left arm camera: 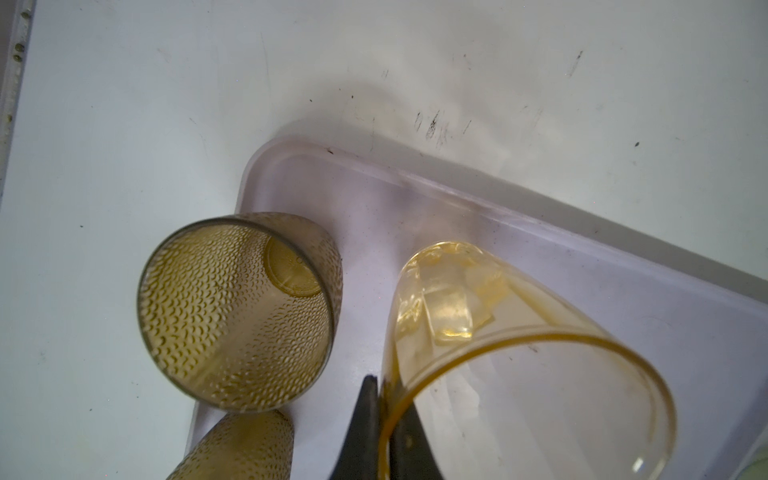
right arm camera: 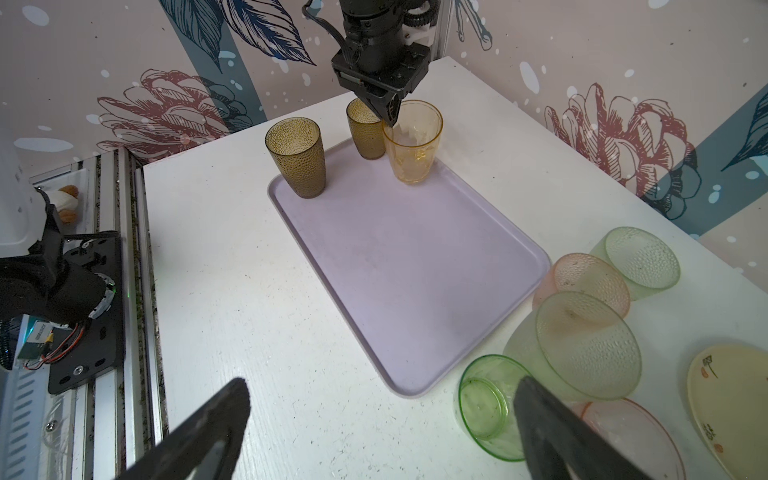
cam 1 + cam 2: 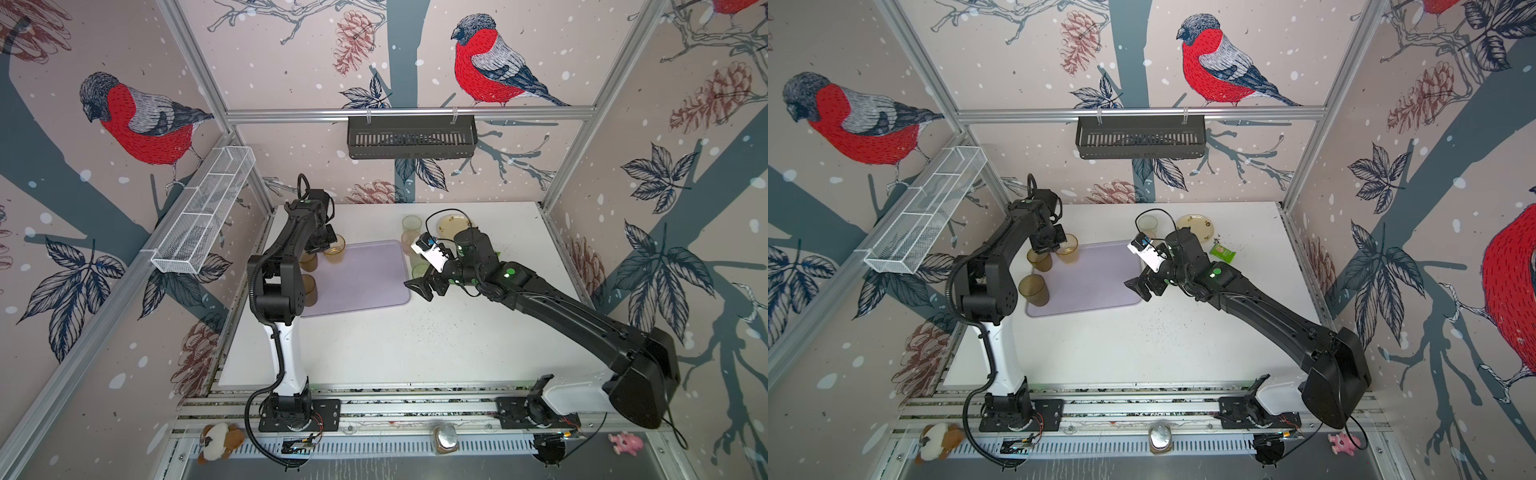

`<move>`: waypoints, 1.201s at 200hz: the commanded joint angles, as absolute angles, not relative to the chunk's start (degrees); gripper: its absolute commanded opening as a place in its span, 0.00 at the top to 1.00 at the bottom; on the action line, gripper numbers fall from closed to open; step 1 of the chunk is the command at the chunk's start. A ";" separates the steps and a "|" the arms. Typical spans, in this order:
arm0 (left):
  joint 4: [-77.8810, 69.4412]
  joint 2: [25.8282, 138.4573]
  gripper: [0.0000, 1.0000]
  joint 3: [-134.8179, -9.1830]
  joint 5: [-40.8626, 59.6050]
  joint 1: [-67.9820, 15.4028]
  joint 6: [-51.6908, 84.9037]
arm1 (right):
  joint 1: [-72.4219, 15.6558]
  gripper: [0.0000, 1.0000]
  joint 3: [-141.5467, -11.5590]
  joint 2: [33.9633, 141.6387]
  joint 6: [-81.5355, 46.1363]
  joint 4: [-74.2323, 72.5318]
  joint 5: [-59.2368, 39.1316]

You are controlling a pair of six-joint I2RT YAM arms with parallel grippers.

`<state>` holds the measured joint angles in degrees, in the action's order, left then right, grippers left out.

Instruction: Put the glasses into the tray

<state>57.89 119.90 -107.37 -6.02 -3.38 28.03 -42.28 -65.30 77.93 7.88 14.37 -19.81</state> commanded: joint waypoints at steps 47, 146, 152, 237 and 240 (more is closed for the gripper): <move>57.92 119.04 1.00 -105.67 -7.21 -3.00 26.92 | -42.31 0.01 -66.08 78.05 8.72 13.89 -19.60; 56.59 118.56 1.00 -103.67 -7.05 -2.81 26.76 | -42.74 0.01 -66.73 78.66 8.56 14.24 -19.76; 56.61 118.56 1.00 -103.65 -7.05 -2.78 26.72 | -42.79 0.00 -66.88 78.66 8.59 14.16 -19.77; 56.60 118.30 1.00 -103.28 -7.21 -2.56 26.74 | -42.76 0.01 -66.53 78.66 8.44 13.62 -20.13; 56.62 118.30 1.00 -103.31 -7.21 -2.59 26.72 | -42.78 0.00 -66.61 78.66 8.43 13.62 -20.13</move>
